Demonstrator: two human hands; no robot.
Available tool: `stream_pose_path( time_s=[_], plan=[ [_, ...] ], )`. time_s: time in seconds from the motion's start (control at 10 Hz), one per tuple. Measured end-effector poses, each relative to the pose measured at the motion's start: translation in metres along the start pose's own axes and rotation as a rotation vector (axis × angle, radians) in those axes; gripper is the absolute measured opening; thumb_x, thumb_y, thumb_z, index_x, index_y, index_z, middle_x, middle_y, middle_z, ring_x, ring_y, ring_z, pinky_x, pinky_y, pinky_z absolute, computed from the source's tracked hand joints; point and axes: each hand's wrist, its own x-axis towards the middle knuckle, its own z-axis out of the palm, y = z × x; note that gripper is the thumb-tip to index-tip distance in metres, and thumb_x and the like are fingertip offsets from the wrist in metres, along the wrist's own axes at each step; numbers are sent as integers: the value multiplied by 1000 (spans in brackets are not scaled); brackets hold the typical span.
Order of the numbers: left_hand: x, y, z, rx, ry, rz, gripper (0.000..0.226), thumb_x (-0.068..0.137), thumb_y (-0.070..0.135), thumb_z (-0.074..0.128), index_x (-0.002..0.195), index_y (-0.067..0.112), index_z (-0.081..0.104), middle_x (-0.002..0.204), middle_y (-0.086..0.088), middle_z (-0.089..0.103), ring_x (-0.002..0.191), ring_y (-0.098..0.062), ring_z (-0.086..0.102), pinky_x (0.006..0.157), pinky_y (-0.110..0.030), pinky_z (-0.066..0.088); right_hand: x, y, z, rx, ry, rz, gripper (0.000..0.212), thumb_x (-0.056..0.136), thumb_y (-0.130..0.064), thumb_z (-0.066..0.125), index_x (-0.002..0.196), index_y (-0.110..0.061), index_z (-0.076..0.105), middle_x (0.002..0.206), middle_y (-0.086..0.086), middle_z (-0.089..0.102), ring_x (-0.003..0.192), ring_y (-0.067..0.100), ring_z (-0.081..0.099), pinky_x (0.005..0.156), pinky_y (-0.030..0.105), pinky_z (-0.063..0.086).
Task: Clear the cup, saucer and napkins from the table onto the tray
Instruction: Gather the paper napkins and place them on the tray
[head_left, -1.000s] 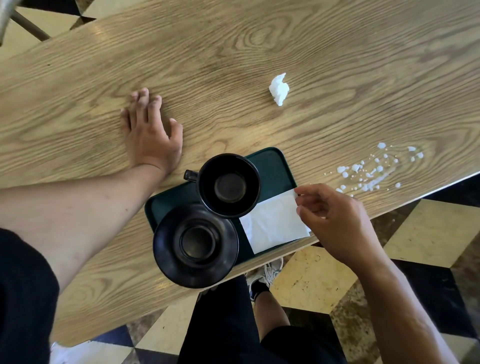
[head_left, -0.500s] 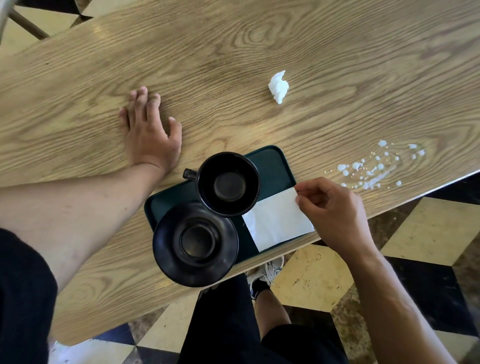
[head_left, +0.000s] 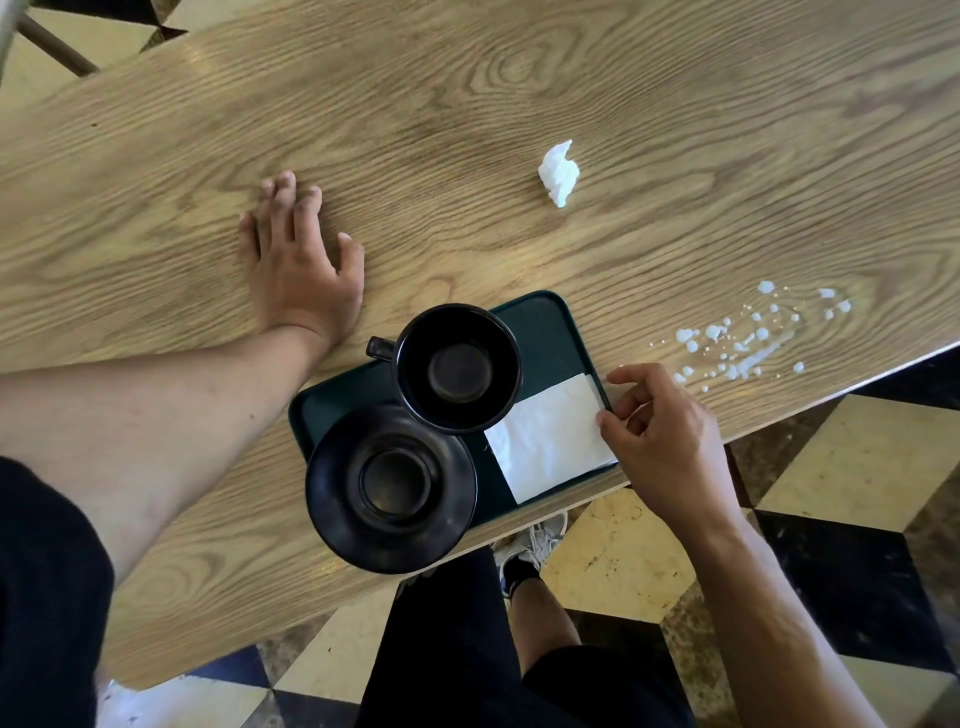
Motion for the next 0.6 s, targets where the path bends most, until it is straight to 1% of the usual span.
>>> stream_pose_path(
  time_s=[0.2,0.3,0.4,0.5,0.6],
  plan=[
    [-1,0,0,-4,6,3,58,95,37,45,146,10,48,165,-14,35,157,-30,22,128,-51,11,-3,-1,1,51,-4,30,30,89,-17,76,114,-30,65,84,-10,63,70,10,60,62,20,47],
    [0,1,0,-5,1,-1,58,95,37,44,147,10,47,165,-14,35,157,-29,22,128,-51,10,6,-9,-3,91,34,9,26,90,-16,72,109,-32,65,81,-7,65,69,10,61,59,15,46],
    [1,1,0,7,-1,-4,59,96,39,43,147,10,47,166,-13,34,157,-28,21,129,-50,10,42,-31,-7,157,128,-35,21,89,-16,66,103,-32,67,79,-10,66,69,-1,61,57,5,42],
    [1,-1,0,6,-5,3,59,97,40,42,147,10,47,166,-13,34,157,-28,20,129,-51,9,91,-54,-1,189,177,-34,15,90,-21,67,104,-27,70,81,-15,66,69,-9,61,59,2,41],
    [2,-2,1,3,-11,1,60,96,39,42,148,10,46,166,-14,33,157,-29,20,128,-52,10,122,-68,7,177,197,-24,24,90,-26,70,113,-22,69,94,-11,68,80,-1,62,71,8,43]
  ],
)
